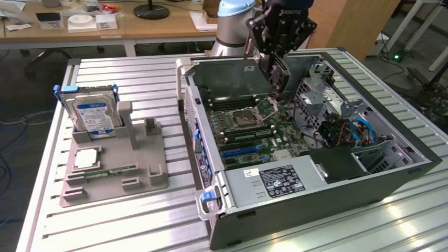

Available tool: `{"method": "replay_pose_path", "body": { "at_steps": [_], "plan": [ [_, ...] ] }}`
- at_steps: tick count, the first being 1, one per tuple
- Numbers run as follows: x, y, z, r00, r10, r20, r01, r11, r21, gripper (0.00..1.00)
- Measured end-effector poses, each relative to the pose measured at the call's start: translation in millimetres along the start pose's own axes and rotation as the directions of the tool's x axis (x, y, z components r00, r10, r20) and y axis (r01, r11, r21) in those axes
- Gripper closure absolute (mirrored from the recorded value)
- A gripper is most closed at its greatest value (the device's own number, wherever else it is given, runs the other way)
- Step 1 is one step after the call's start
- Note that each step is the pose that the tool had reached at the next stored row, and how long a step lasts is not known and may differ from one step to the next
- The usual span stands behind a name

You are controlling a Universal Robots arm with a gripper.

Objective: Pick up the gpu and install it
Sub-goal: 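Insert the gpu into the slot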

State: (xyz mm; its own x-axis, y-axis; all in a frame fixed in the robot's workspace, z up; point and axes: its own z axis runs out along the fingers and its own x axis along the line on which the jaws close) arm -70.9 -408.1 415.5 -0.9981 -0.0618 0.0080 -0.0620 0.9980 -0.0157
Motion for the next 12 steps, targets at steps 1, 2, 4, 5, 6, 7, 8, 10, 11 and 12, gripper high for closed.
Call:
{"method": "replay_pose_path", "body": {
  "at_steps": [1, 2, 4, 5, 6, 7, 8, 10, 11, 12],
  "plan": [
    [0.0, 0.0, 0.0, 0.9999, -0.012, 0.0002, 0.012, 0.9999, 0.0001, 0.73],
    [0.1, 0.0, 0.0, 0.9997, -0.023, 0.0004, 0.023, 0.9997, 0.0002, 0.73],
    [0.1, -0.1, 0.0, 0.9989, -0.047, 0.0007, 0.047, 0.9989, 0.0004, 0.73],
    [0.1, -0.1, 0.0, 0.9983, -0.059, 0.0009, 0.059, 0.9983, 0.0005, 0.73],
    [0.1, -0.2, 0.0, 0.9975, -0.07, 0.0011, 0.07, 0.9975, 0.0006, 0.73],
    [0.1, -0.3, 0.0, 0.9968, -0.081, 0.0013, 0.081, 0.9968, 0.0007, 0.73],
    [0.1, -0.4, 0.0, 0.9959, -0.091, 0.0014, 0.091, 0.9959, 0.0007, 0.73],
    [0.1, -0.5, 0.0, 0.9936, -0.113, 0.0017, 0.113, 0.9936, 0.001, 0.73],
    [0.1, -0.5, 0.0, 0.9921, -0.125, 0.0019, 0.125, 0.9921, 0.0012, 0.73],
    [0.1, -0.5, 0.0, 0.9906, -0.137, 0.0021, 0.137, 0.9906, 0.0013, 0.73]
  ]
}}
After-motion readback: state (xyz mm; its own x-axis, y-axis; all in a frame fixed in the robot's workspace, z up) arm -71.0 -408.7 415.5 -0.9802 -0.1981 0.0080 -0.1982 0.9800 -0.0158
